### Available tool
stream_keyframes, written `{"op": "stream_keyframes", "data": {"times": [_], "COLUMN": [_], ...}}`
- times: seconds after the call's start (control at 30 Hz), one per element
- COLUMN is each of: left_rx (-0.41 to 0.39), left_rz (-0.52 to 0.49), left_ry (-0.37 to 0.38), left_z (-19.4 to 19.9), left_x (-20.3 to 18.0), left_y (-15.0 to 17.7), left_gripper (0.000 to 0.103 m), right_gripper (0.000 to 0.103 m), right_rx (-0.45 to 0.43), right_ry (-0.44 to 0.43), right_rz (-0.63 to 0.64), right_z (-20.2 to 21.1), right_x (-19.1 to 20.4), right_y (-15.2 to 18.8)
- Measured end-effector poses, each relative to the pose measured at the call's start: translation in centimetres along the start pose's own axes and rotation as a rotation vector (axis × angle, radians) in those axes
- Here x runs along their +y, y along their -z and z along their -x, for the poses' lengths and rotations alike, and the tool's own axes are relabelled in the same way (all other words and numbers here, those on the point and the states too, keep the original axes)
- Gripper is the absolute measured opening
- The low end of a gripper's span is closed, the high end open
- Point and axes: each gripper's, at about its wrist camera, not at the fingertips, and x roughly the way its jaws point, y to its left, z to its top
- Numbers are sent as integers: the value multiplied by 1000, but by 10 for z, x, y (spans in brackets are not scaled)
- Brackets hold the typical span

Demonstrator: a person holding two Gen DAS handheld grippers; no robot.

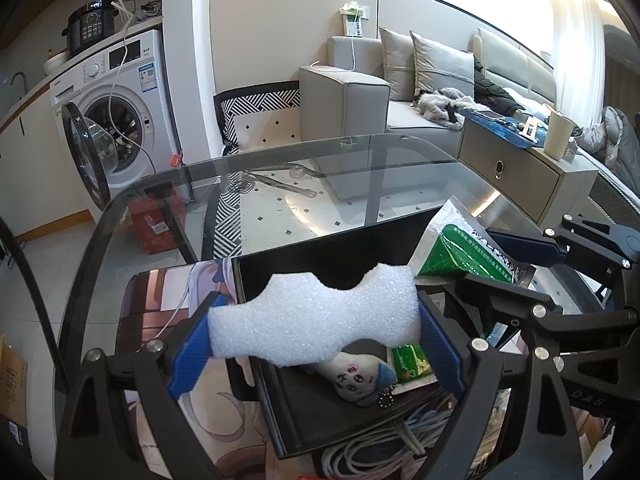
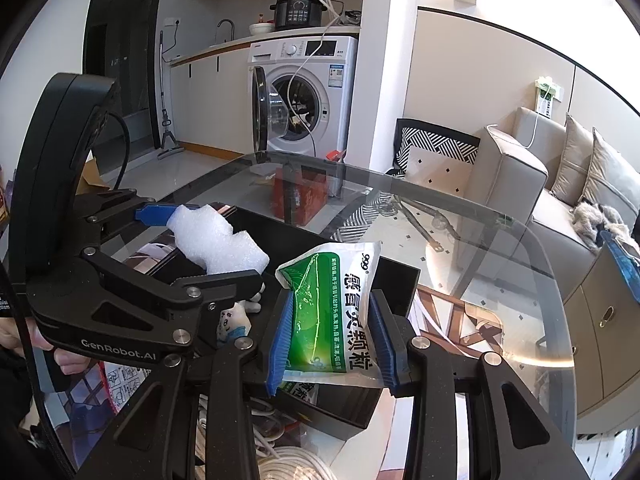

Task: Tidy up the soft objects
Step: 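Open the left tool over the box while the right tool releases the sachet inside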

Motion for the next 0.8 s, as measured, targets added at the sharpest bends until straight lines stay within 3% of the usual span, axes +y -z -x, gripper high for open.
{"op": "stream_keyframes", "data": {"times": [0.63, 0.73, 0.8], "left_rx": [19, 15, 14], "left_rz": [-37, -40, -26], "left_ry": [-21, -5, 16], "left_z": [-11, -9, -5], "left_x": [-7, -5, -3], "left_y": [2, 3, 5], "left_gripper": [91, 92, 92], "right_gripper": [39, 48, 65], "right_rx": [-2, -24, -43], "right_ry": [-28, -20, 2], "right_rz": [20, 21, 14], "right_z": [-7, -2, 5], "right_x": [-9, -10, -11], "right_y": [8, 8, 9]}}
